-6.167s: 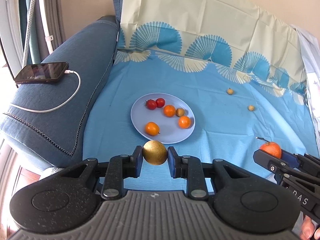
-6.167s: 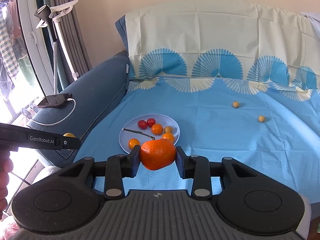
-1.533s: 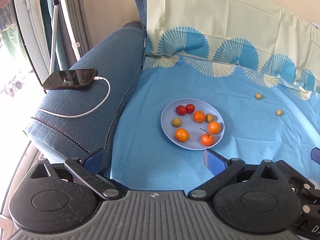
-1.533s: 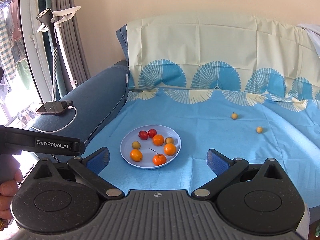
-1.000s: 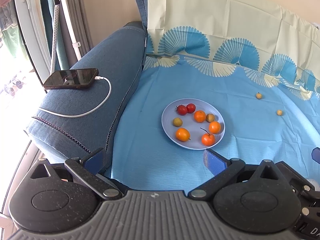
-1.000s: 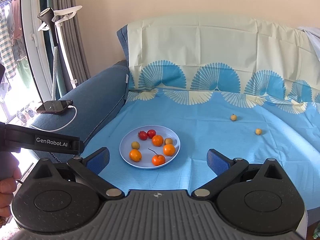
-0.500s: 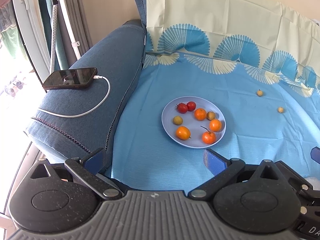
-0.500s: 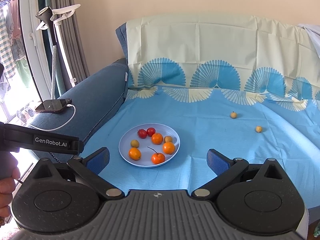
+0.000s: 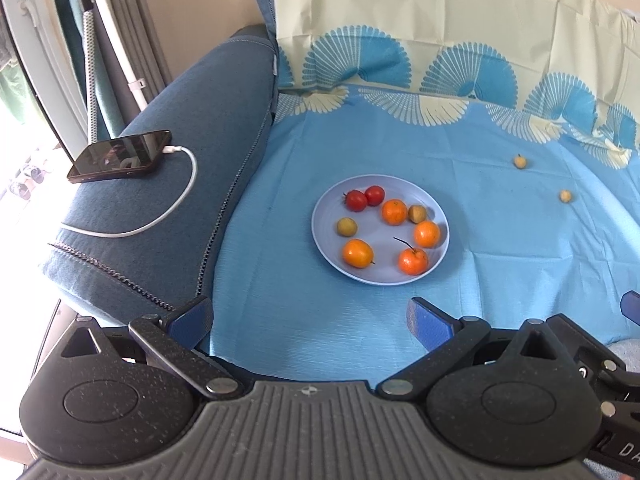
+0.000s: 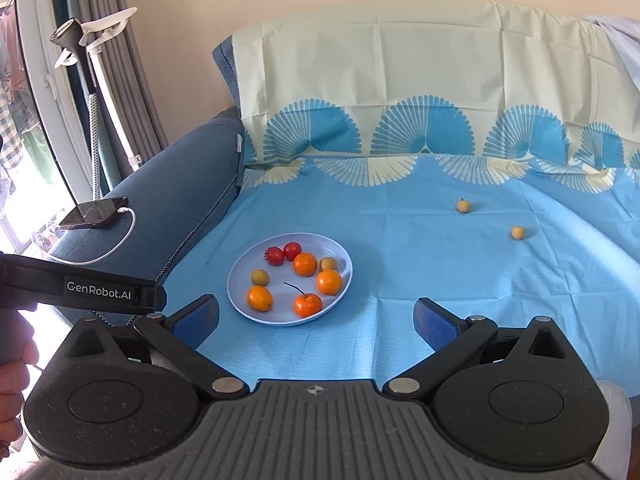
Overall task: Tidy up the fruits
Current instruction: 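Withdraw both open grippers from the plate, then move both open grippers toward the two small tan fruits on the cloth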
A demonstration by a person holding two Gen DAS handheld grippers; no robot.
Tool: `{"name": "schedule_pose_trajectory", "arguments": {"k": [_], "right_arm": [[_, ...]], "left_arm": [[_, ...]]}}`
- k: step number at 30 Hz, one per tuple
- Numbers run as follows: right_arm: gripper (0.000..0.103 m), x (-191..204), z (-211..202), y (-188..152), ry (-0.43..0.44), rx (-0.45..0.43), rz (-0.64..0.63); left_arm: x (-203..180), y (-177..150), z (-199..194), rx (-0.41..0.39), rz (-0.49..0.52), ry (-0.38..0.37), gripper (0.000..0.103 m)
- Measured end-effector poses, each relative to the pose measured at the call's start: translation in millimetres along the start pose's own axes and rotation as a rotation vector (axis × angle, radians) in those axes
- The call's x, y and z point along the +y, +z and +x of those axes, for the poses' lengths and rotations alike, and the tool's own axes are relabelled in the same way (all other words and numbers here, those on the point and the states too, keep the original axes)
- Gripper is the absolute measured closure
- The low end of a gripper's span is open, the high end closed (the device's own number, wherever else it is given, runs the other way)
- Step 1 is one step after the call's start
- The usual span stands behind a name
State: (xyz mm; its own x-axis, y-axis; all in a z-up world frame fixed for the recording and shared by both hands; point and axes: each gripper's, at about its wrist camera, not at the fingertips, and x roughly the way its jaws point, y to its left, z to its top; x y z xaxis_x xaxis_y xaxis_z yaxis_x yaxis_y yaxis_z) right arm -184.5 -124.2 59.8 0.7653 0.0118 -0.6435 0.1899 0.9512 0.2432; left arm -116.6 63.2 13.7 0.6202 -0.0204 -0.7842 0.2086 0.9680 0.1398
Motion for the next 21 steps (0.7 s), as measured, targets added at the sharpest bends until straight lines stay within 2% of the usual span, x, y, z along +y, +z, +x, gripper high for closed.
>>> {"name": "schedule_pose_trajectory", "arguments": {"k": [12, 21], "right_arm": [[0.001, -60, 17, -5, -0.098, 0.031, 0.14], [0.001, -145, 54, 10, -0.288, -0.026, 0.248]], "left_arm": [[-67, 25, 35, 0.06, 0.101, -0.043, 0.0], [-157, 77, 85, 0.083, 0.18, -0.154, 0.0]]}}
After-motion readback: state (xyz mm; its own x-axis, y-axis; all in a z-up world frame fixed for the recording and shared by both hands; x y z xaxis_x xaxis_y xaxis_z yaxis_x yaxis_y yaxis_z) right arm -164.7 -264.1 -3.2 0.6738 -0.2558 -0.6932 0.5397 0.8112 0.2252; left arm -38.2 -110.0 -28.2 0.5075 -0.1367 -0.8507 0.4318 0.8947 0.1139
